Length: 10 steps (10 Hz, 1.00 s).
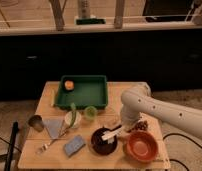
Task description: Wipe purple bowl with brush
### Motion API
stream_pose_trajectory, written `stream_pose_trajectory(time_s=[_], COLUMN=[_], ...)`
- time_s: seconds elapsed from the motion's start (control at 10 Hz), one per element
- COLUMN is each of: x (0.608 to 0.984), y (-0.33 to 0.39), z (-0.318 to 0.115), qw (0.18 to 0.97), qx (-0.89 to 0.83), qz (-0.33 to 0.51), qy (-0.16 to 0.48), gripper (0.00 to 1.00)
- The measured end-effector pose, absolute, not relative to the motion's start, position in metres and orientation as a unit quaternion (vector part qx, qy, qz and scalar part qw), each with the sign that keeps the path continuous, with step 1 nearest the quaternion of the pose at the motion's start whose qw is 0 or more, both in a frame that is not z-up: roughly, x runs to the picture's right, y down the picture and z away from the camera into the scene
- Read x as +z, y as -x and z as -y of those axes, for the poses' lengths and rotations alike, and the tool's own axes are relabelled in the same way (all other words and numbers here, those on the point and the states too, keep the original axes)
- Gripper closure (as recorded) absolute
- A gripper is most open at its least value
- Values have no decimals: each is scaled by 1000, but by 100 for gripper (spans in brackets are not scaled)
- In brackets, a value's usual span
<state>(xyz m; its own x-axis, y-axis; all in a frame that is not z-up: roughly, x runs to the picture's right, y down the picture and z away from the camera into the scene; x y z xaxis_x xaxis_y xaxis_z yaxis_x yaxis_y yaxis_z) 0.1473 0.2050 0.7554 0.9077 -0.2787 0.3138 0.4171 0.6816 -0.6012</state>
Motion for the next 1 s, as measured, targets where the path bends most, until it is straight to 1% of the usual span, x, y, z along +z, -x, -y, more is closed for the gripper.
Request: stream_pose_trajectory(time_s=[0.3,0.6,0.8,1.0], x=[760,764,754,741], y=[-134,-100,-91,-102], z=[-196,-198,-211,-223], qw=[907,893,885,884], qx=[-211,-247,-259,-255], qz=[103,122,137,141], qy=[350,355,362,366], gripper=[100,100,100,100])
